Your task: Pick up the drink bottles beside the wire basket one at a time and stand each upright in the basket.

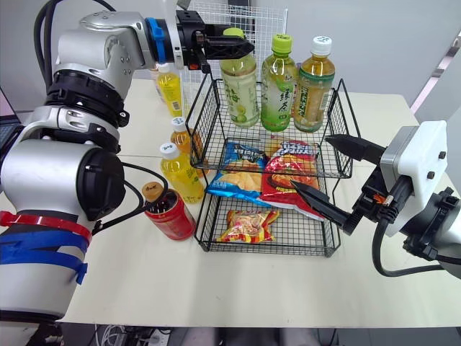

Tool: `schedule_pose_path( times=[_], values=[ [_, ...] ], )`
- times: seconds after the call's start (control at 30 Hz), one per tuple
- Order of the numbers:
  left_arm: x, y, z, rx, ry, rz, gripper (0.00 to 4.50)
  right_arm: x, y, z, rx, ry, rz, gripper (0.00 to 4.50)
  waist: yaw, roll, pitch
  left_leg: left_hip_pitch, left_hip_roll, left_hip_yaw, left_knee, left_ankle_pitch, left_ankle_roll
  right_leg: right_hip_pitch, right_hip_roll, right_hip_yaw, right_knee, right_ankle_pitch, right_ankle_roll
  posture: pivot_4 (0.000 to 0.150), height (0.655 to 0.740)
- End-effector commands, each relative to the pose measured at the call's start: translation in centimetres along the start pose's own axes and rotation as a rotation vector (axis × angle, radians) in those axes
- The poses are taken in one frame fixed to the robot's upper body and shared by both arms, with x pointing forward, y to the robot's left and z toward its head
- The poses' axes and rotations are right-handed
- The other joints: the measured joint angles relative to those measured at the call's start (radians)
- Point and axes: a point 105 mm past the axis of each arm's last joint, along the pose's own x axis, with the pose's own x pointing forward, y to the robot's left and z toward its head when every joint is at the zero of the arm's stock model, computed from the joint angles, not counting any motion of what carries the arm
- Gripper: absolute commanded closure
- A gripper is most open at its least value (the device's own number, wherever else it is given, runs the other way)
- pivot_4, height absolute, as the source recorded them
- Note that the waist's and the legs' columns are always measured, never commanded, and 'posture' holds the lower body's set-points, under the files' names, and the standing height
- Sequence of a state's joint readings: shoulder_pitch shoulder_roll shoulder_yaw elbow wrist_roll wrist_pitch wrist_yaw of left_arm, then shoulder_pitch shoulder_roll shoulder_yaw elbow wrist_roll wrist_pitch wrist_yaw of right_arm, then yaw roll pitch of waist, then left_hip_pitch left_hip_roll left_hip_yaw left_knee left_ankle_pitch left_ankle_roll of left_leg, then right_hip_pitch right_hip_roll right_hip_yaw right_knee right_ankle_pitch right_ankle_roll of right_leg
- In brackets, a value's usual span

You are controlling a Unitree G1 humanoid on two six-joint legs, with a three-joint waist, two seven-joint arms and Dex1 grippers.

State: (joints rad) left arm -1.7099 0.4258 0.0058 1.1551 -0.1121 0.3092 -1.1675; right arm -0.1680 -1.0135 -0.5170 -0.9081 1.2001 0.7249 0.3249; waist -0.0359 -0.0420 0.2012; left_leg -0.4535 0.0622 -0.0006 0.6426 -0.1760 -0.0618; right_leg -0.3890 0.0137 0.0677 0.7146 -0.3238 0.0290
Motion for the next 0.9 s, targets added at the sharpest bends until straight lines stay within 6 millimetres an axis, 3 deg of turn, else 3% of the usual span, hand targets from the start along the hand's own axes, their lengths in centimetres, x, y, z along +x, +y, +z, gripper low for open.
schedule_pose_path(
  times=[0.03,0.33,0.63,0.73,0.9],
  values=[
    [-0.1,0.1,1.3,0.043,-0.036,0.017,2.8,-0.1,-0.1,0.7,-0.033,-0.024,-0.006,0.0,0.0,0.0,0.0,0.0,0.0,0.0,0.0,0.0,0.0,0.0,0.0,0.0,0.0,0.0,0.0,0.15,0.736],
    [-1.3,0.0,2.3,0.077,-0.052,-0.018,0.02,0.1,-0.3,0.7,-0.031,-0.026,-0.003,0.0,0.0,0.0,0.0,0.0,0.0,0.0,0.0,0.0,0.0,0.0,0.0,0.0,0.0,0.0,0.0,0.15,0.736],
    [-6.3,1.3,4.1,0.147,-0.07,0.038,0.02,0.1,-0.6,0.5,-0.023,-0.029,0.001,0.0,-0.004,0.0,0.0,0.0,0.0,0.0,0.0,0.0,0.0,0.0,0.0,0.0,0.0,0.0,0.0,0.15,0.736],
    [-8.6,1.7,3.8,0.174,-0.048,0.06,0.02,0.2,-0.6,0.3,-0.014,-0.026,0.017,0.0,-0.005,0.0,0.0,0.001,0.0,0.0,0.001,0.0,0.0,0.0,0.0,0.0,0.001,0.0,0.0,0.15,0.736],
    [-14.7,1.7,2.2,0.167,-0.016,0.134,0.02,0.9,0.6,-0.2,-0.056,-0.007,0.143,0.0,-0.019,0.001,-0.001,0.002,0.001,0.0,0.0,0.0,0.0,0.0,0.0,0.0,0.002,0.0,0.0,0.15,0.736]
  ],
)
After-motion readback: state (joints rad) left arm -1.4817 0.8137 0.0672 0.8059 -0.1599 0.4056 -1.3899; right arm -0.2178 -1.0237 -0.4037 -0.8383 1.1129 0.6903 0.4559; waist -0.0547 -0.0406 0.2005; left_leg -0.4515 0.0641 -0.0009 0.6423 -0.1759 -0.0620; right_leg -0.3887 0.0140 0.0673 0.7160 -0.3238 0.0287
